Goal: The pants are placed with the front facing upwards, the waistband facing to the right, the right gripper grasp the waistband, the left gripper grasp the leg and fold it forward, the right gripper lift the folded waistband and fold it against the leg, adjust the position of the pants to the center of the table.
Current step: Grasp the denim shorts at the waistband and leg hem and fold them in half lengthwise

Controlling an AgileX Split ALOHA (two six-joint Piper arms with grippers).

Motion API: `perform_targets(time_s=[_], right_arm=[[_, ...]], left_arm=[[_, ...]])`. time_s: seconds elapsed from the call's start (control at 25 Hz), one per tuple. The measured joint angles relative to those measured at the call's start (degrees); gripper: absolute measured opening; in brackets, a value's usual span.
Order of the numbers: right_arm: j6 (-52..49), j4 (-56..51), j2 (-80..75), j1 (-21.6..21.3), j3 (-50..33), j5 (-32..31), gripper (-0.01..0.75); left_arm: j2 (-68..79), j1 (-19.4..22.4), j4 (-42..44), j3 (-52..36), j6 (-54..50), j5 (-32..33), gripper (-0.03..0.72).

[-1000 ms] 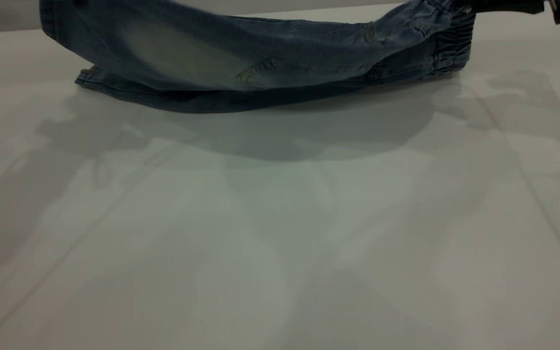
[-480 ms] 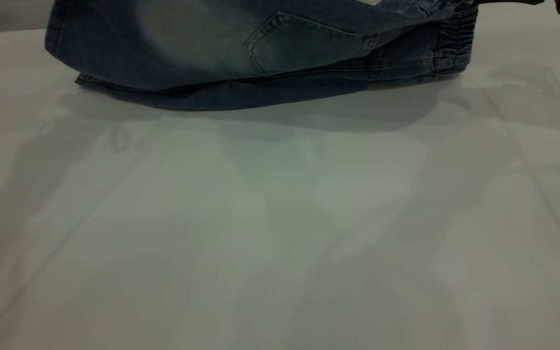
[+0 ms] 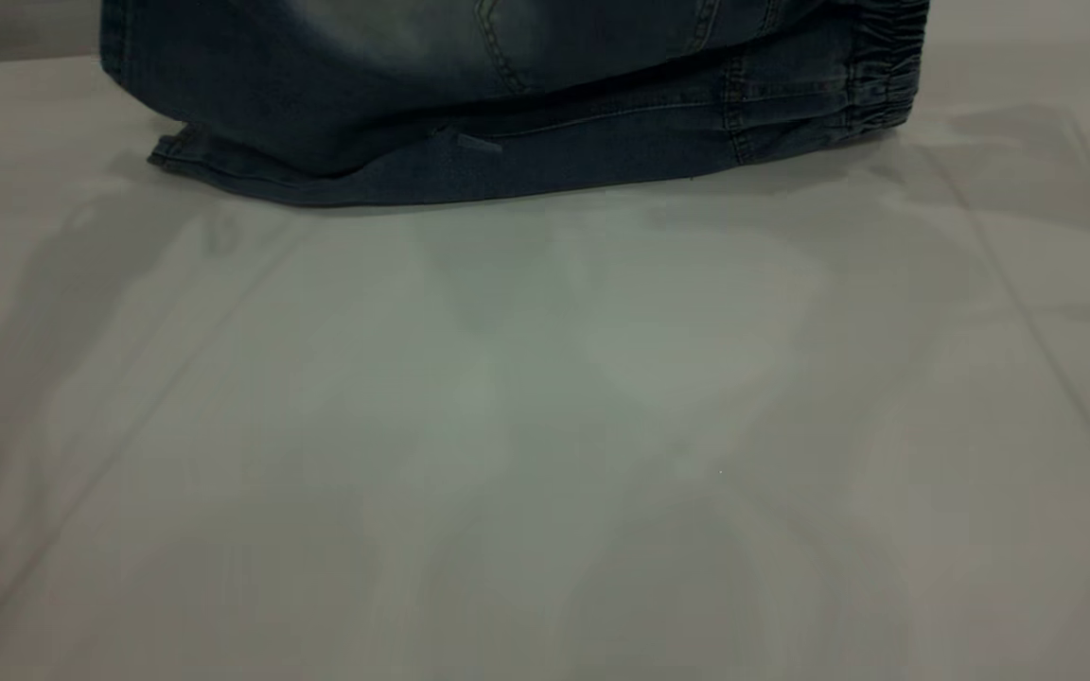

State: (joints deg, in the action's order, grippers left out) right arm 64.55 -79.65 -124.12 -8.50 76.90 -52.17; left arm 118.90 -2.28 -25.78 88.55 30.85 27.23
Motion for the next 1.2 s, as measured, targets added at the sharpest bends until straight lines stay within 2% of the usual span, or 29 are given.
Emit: perform_targets(time_s=[0.64,0.88,1.04,1.2], right_arm=[[-1.53,-0.34,-5.84,0.0,5.98,-0.46,0.029],[-1.53,-1.1,-5.84,0.0,5.98,2.33,0.041],[-1.53,-1.05,-5.84,0.0,5.98,2.28,0.12],[-1.53,-0.99,-5.84,0.0,5.98,3.63,0.311]], left_arm=[[7.68,0.46,1.98,6.59,-3.06,-0.34,0.059],[9.33,0.46,3.08,7.51,-3.01,-0.31,0.059],[9.65,0.46,3.74,7.51,-3.01,-0.26,0.059],[9.65,0.46,3.74,7.51,-3.06,-0.26,0.059]])
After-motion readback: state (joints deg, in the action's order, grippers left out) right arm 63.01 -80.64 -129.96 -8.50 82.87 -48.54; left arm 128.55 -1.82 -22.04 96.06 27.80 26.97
